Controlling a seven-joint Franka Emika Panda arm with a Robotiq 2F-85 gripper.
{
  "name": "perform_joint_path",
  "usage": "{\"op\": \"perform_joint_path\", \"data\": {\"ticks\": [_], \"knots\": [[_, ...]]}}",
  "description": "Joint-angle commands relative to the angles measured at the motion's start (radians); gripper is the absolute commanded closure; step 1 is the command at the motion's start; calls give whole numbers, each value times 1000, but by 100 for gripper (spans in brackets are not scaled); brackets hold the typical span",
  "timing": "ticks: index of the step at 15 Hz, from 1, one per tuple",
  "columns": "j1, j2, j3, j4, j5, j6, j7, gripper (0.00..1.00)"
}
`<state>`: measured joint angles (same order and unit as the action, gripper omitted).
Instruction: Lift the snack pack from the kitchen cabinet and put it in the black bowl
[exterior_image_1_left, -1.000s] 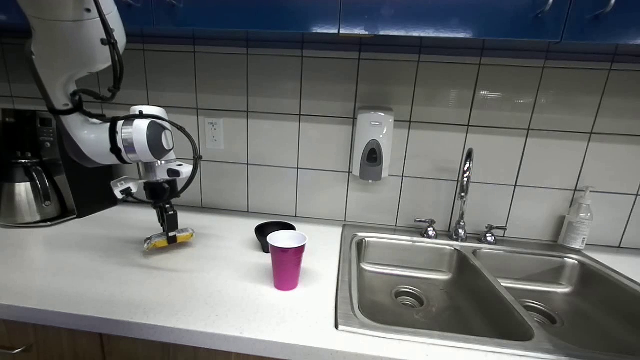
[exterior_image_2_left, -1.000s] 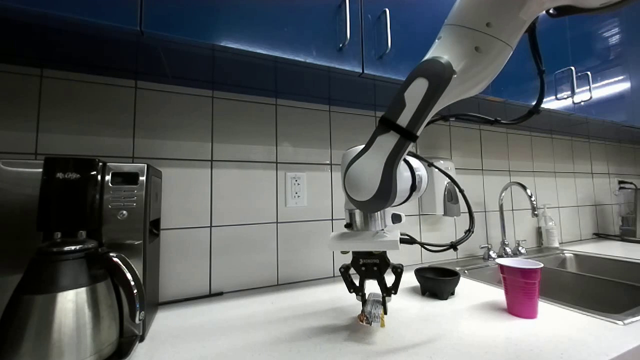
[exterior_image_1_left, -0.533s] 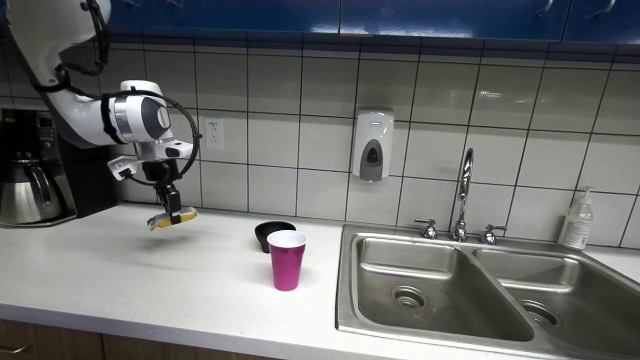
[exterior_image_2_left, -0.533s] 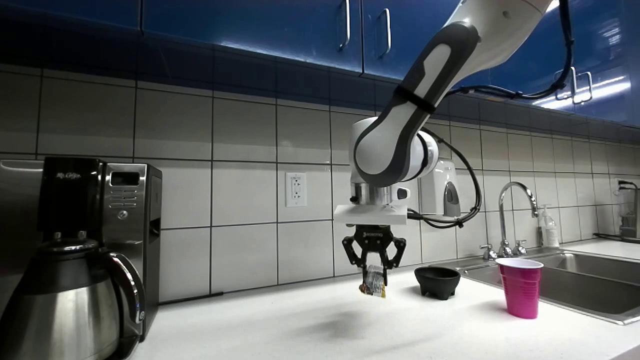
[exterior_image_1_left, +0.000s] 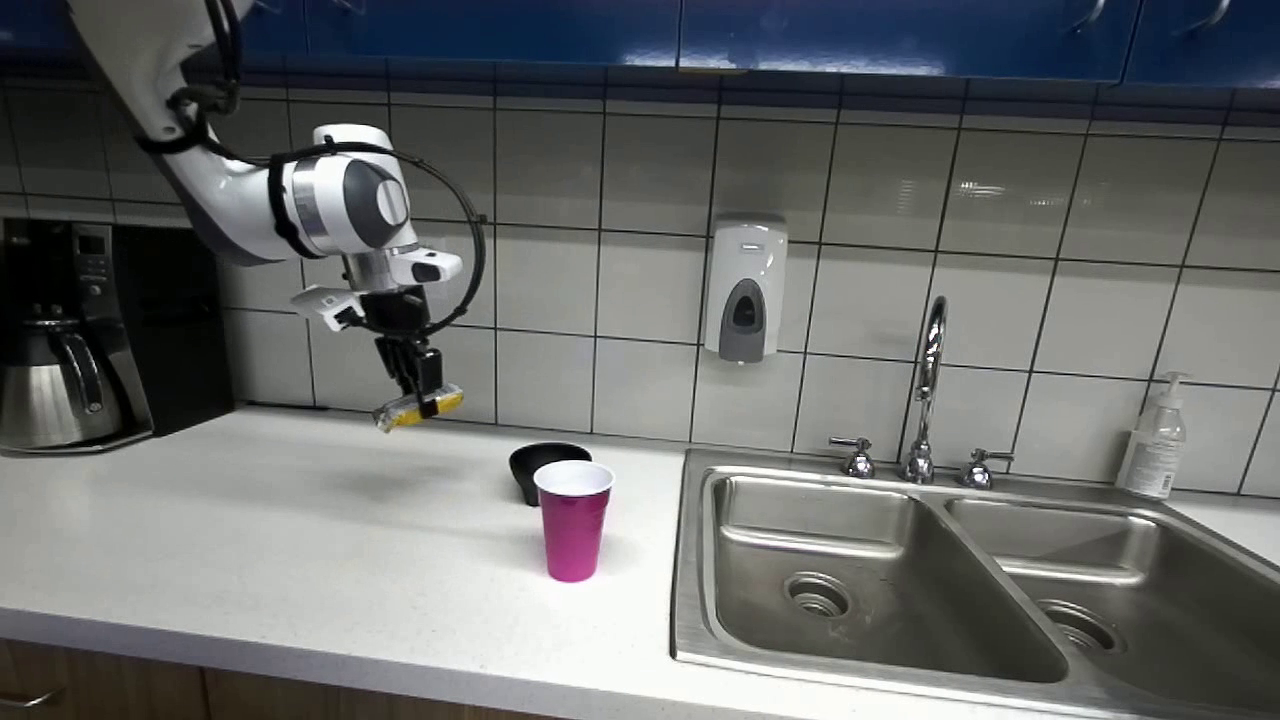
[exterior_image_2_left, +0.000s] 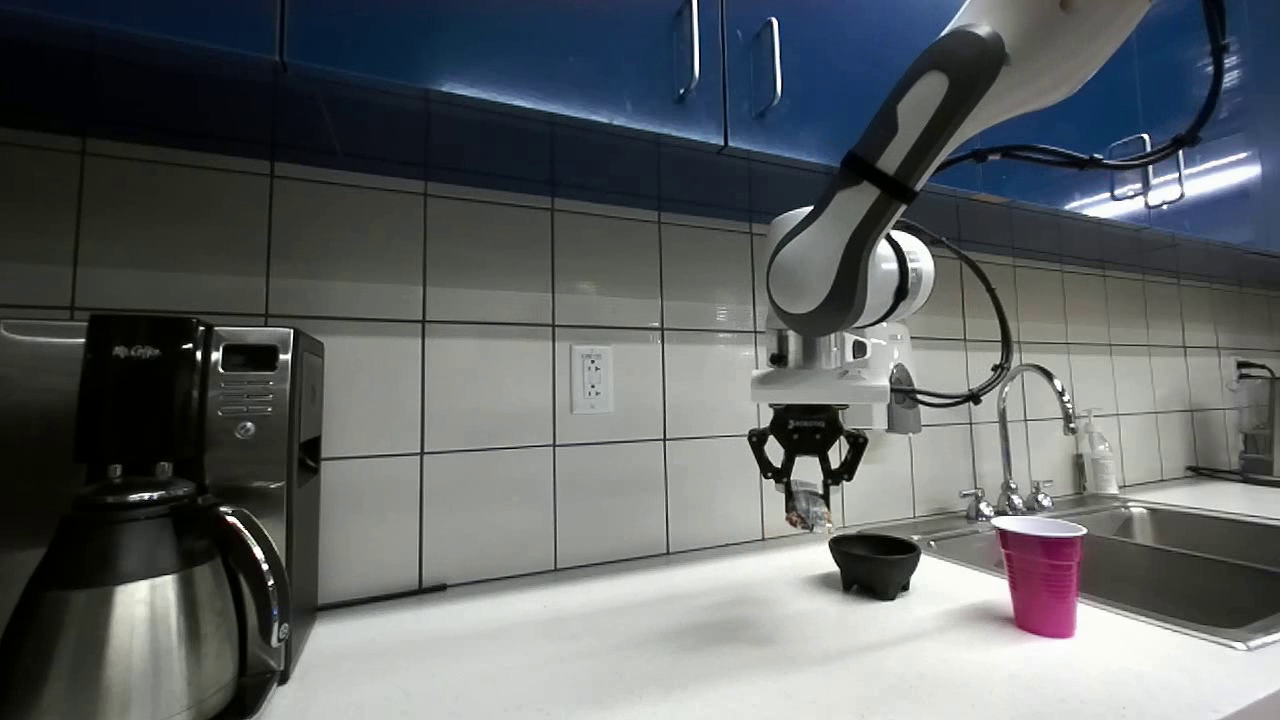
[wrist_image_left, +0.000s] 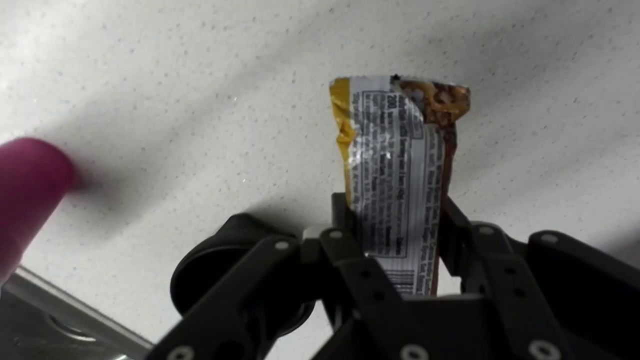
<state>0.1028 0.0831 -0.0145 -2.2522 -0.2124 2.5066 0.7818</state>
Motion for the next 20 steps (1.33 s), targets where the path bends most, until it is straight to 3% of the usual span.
{"op": "perform_joint_path", "data": {"ticks": [1, 9, 20], "knots": [[-59, -5, -20, 41, 21, -20, -173, 83], [-120, 39, -55, 118, 104, -39, -418, 83], [-152, 217, -97, 287, 154, -115, -481, 83]]}}
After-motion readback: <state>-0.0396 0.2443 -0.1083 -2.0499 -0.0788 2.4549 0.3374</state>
